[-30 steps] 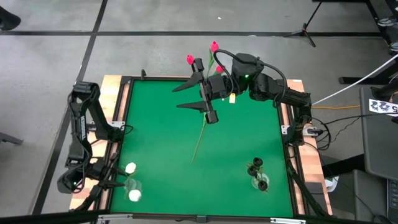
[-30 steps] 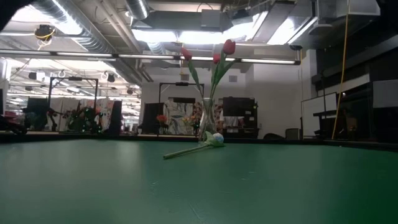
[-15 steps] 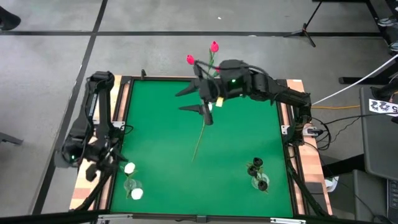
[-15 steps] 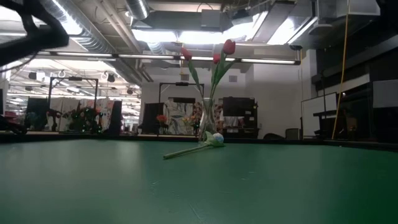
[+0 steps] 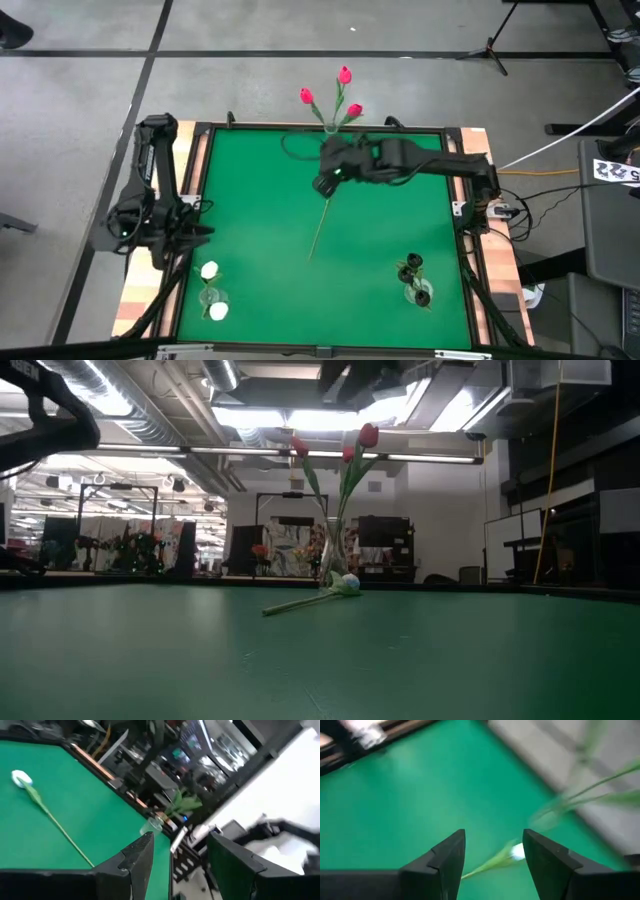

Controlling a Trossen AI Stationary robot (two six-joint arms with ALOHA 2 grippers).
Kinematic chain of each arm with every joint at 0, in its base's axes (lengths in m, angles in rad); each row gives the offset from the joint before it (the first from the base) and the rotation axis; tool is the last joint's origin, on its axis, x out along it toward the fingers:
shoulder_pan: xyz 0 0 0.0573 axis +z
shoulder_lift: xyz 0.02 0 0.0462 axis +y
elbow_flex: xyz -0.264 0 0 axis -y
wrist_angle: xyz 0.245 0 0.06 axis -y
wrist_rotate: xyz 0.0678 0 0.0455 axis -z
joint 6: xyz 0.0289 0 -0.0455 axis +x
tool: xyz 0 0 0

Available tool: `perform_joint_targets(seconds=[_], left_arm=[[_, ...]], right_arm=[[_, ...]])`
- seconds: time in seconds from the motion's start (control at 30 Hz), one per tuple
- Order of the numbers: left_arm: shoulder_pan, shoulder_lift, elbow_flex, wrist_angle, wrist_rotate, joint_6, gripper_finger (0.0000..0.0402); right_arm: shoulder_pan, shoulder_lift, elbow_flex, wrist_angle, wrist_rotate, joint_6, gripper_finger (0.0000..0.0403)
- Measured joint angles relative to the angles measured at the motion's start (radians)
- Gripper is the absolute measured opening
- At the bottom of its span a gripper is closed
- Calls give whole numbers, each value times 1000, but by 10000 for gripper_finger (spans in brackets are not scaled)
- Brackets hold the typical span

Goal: Sort flowers into vase by color
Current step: Put the white tulip into the bottom left transparent vase

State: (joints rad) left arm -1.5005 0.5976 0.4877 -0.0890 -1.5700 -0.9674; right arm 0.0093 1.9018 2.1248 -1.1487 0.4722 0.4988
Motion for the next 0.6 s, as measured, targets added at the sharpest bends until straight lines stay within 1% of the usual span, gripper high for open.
perform_joint_targets(seconds=[0.07,0.13,0.2,0.27,0.37,0.43,0.6], left_arm=[[38,-2,0,34,-2,4,180],[67,-2,0,62,1,-2,180],[92,-8,0,84,49,-2,180],[114,-24,0,85,140,-13,180],[140,-48,0,85,243,-25,180],[147,-67,0,77,278,-20,180],[148,-171,0,74,319,66,180]], right_arm=[[-3,2,-88,87,-94,34,200],[-8,1,-185,218,-161,73,200],[-9,0,-303,366,-206,129,200],[-10,2,-411,459,-221,193,200],[-10,1,-542,535,-221,359,200],[-10,1,-619,574,-221,471,200],[-9,1,-743,659,-220,635,200]])
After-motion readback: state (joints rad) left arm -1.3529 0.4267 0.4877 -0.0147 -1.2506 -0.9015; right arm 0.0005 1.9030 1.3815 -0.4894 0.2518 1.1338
